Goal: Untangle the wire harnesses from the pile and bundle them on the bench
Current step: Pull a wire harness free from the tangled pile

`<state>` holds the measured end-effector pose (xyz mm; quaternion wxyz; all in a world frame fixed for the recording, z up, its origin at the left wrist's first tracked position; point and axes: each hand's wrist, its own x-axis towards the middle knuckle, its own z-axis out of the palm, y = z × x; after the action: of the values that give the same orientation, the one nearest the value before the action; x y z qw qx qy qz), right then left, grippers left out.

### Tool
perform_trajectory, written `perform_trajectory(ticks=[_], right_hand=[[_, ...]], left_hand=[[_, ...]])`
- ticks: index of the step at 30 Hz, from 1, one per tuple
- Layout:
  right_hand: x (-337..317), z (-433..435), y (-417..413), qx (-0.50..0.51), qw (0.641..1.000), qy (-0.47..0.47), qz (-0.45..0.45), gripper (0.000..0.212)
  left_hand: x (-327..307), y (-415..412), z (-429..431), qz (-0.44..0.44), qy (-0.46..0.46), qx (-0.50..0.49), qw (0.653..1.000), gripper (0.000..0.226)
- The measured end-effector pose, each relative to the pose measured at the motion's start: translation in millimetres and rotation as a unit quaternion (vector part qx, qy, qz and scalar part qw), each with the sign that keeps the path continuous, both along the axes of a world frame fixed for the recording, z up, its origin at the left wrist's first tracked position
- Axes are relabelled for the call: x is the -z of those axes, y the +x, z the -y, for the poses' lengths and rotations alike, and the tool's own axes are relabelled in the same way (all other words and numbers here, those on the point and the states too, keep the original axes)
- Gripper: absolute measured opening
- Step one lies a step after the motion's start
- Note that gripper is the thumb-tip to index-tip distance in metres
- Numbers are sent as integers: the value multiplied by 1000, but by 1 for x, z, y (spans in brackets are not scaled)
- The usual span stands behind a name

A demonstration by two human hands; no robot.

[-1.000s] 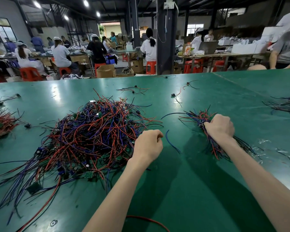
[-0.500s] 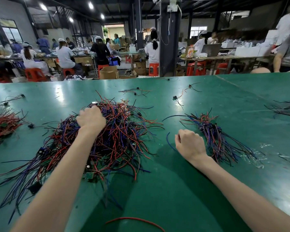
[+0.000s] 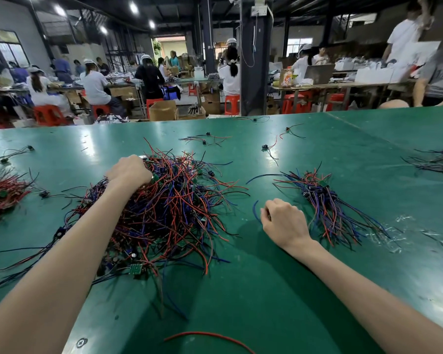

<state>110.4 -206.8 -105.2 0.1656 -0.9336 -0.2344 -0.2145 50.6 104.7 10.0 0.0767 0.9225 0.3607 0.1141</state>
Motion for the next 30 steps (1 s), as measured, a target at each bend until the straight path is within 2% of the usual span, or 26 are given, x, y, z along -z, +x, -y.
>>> perform_trajectory(ticks=[4, 6, 8, 11, 13, 15, 17, 20, 22, 23, 27, 30], right_hand=[[0, 0, -1, -2, 1000, -5, -3, 27], [0, -1, -1, -1, 1000, -6, -6, 27], [0, 0, -2, -1, 1000, -6, -9, 28], [-1, -1, -2, -5, 1000, -1, -10, 28], [-1, -2, -3, -3, 1000, 1, -9, 28], [-1, -1, -3, -2, 1000, 3, -10, 28], [-1, 0, -3, -3, 1000, 6, -12, 28], [-1, -1, -3, -1, 1000, 14, -18, 28], [-3, -1, -3, -1, 999, 32, -26, 27], [-3, -1, -3, -6, 999, 45, -26, 27], [-6, 1, -8, -22, 994, 110, -4, 25], [-7, 0, -8, -25, 992, 127, 5, 25]], left_hand=[[9, 2, 10, -48, 66, 43, 996, 8], [13, 2, 11, -43, 97, 43, 993, 2], [15, 2, 6, -22, 101, 35, 994, 13], [9, 0, 3, 64, 92, 16, 994, 19], [-1, -1, 4, 173, 71, 3, 982, 20], [-17, -3, 8, 316, 14, 22, 949, 22], [-35, -4, 15, 442, -13, 91, 893, 24], [-57, -8, 37, 541, 4, 207, 815, 26], [-63, -10, 59, 550, -25, 290, 783, 26], [-62, -12, 71, 536, -38, 322, 779, 26], [-29, -22, 119, 432, -110, 404, 799, 23], [2, -29, 142, 383, -184, 419, 803, 23]])
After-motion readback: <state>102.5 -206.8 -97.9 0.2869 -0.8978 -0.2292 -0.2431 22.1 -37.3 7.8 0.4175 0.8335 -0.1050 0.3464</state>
